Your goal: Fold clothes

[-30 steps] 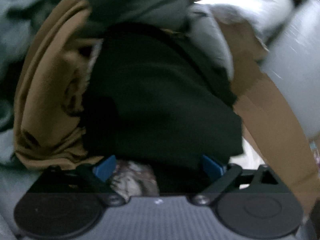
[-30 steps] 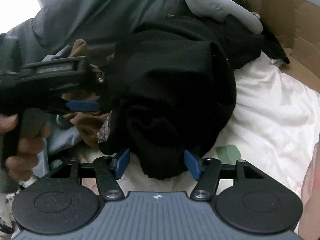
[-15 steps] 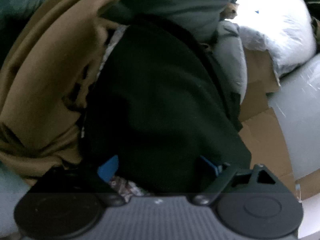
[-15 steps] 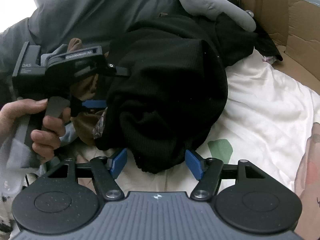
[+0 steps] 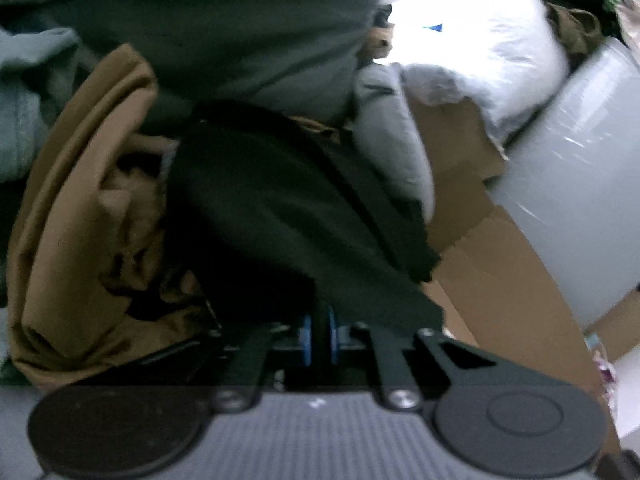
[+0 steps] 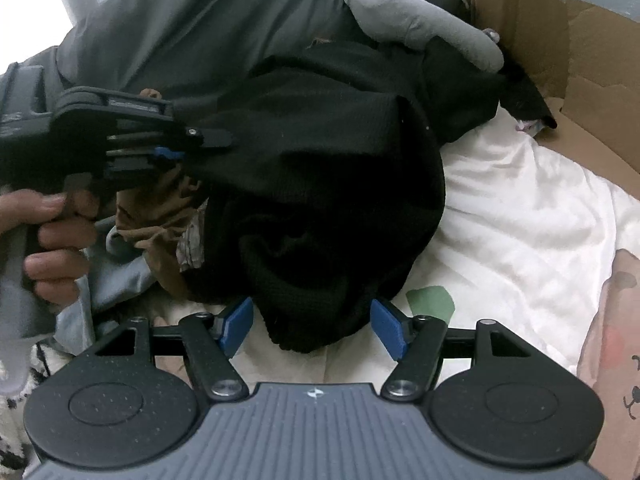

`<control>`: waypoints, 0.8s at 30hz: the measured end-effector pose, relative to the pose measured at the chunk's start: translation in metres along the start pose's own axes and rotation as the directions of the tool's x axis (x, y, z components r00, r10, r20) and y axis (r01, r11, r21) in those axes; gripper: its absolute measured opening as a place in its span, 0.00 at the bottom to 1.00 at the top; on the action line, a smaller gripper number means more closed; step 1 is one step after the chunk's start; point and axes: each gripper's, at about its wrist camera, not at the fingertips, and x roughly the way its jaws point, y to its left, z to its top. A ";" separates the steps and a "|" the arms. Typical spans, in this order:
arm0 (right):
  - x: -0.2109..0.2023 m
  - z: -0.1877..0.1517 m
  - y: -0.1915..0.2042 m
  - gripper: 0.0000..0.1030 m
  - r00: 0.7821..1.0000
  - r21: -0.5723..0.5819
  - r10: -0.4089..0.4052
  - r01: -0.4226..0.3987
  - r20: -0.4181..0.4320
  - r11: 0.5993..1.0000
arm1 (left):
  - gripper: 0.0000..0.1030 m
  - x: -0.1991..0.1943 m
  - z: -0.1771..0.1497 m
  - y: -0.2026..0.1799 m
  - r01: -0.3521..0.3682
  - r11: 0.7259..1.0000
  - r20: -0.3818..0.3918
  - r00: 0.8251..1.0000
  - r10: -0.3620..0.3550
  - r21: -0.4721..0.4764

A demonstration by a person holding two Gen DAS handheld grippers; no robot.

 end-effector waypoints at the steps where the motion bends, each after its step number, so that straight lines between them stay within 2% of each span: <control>1: -0.001 0.001 0.000 0.69 1.000 -0.001 0.001 -0.001 0.005 1.000 | 0.07 -0.002 0.000 -0.002 0.017 1.000 -0.011 1.000 -0.017 -0.003; 5: -0.005 0.005 0.001 0.69 1.000 -0.007 0.003 -0.003 0.027 1.000 | 0.06 -0.005 -0.002 -0.020 0.052 0.998 -0.023 0.998 -0.051 0.044; 8: -0.007 0.008 0.002 0.73 0.999 -0.011 0.005 -0.004 0.042 1.000 | 0.06 -0.001 -0.010 -0.033 0.086 0.994 -0.051 0.995 -0.083 0.062; 12: -0.012 0.011 0.005 0.76 0.997 -0.034 -0.001 0.003 0.071 0.999 | 0.06 0.005 -0.020 -0.054 0.159 0.982 -0.107 0.983 -0.148 0.099; 15: -0.014 0.013 0.008 0.76 0.995 -0.069 -0.022 0.029 0.101 0.997 | 0.05 0.010 -0.027 -0.068 0.265 0.959 -0.187 0.952 -0.243 0.104; 18: -0.016 0.015 0.005 0.77 0.990 -0.079 -0.051 0.061 0.130 0.995 | 0.05 0.013 -0.032 -0.083 0.311 0.938 -0.230 0.934 -0.273 0.149; 24: -0.021 0.017 0.001 0.76 0.980 -0.127 -0.080 0.105 0.184 0.986 | 0.05 0.017 -0.041 -0.101 0.391 0.909 -0.289 0.895 -0.340 0.143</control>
